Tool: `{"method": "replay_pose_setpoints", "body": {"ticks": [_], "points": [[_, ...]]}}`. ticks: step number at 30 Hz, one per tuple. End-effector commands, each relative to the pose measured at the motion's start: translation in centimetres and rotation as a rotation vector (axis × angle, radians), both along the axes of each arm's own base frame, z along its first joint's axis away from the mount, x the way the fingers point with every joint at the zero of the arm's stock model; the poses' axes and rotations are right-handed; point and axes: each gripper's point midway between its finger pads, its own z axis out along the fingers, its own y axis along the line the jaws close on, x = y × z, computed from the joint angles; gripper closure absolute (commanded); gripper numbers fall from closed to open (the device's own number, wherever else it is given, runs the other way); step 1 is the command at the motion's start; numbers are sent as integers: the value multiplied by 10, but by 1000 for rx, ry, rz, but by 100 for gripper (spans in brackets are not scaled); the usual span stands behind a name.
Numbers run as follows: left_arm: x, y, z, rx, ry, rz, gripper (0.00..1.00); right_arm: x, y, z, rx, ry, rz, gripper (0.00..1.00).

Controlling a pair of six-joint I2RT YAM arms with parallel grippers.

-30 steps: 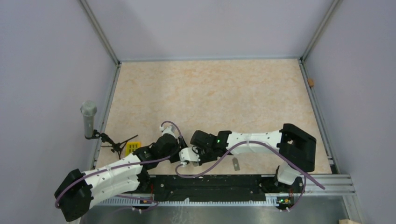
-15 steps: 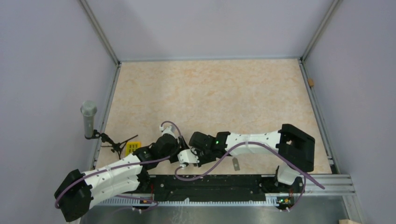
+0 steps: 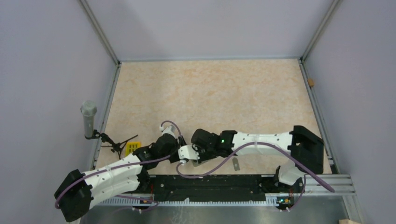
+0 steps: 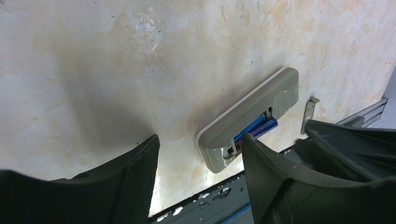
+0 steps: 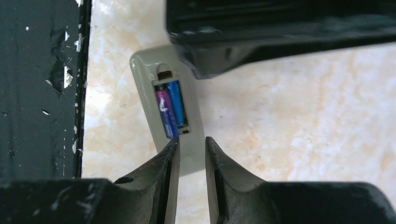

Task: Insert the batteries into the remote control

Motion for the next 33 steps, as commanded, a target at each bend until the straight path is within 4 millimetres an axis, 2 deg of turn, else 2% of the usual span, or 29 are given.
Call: {"method": "replay_pose_setpoints", "body": {"ticks": [1,5,12,14,16,21,23,27,33], "points": [[-5,9,-8,46,9,-13,33,5,9,48,173,-61,-77,75],[-14,4,-8,32,39,-68,34,7,0,51,209,-54,-179,74],[-27,-4,-3,1,85,-139,39,26,-17,52,315,-14,-511,81],[-30,-6,-2,-11,92,-154,40,27,-20,51,346,25,-597,80],[-31,-8,-1,-25,97,-164,42,29,-24,50,365,53,-688,75],[-31,-17,0,-61,105,-183,47,22,-22,44,468,155,-806,77],[-31,-20,-2,-64,115,-186,48,24,-24,42,489,178,-880,80],[-28,-24,-5,-66,120,-187,55,30,-29,37,464,210,-1003,95],[-26,-25,-6,-55,121,-186,60,27,-21,28,455,337,-1026,97]]}}
